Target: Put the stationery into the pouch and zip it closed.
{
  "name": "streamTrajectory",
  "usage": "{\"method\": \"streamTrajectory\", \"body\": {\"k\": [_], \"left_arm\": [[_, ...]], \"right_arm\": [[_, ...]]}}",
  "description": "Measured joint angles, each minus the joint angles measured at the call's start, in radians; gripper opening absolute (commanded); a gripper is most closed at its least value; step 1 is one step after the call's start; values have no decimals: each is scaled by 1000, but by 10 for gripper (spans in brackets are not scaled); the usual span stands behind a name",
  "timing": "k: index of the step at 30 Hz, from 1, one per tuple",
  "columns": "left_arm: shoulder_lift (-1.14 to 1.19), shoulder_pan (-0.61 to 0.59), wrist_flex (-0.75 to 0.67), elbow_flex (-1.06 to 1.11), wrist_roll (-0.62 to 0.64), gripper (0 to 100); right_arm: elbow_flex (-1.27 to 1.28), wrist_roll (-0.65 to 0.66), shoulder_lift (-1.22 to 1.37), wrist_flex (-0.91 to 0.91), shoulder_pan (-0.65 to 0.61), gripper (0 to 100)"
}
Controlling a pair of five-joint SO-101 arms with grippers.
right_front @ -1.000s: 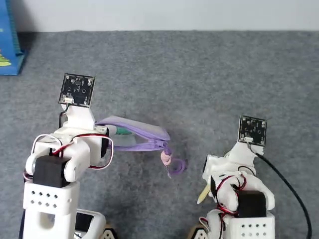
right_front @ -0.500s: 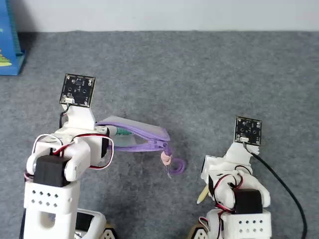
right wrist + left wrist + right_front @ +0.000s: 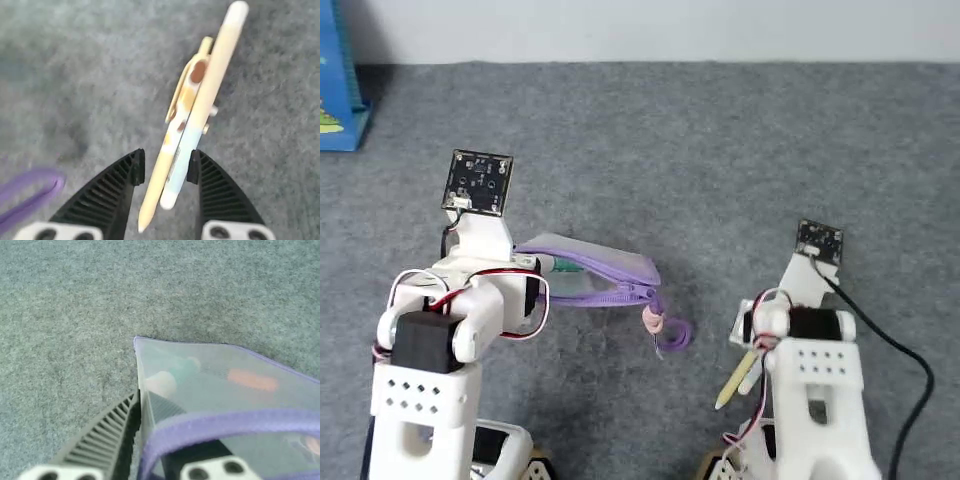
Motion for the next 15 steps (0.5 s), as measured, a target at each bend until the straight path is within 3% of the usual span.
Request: {"method": "streamTrajectory", "body": {"k": [15], "left_arm": [[0, 0, 0, 2, -11, 12]], "right_arm": [[-32, 0, 436, -302, 29, 143]]}}
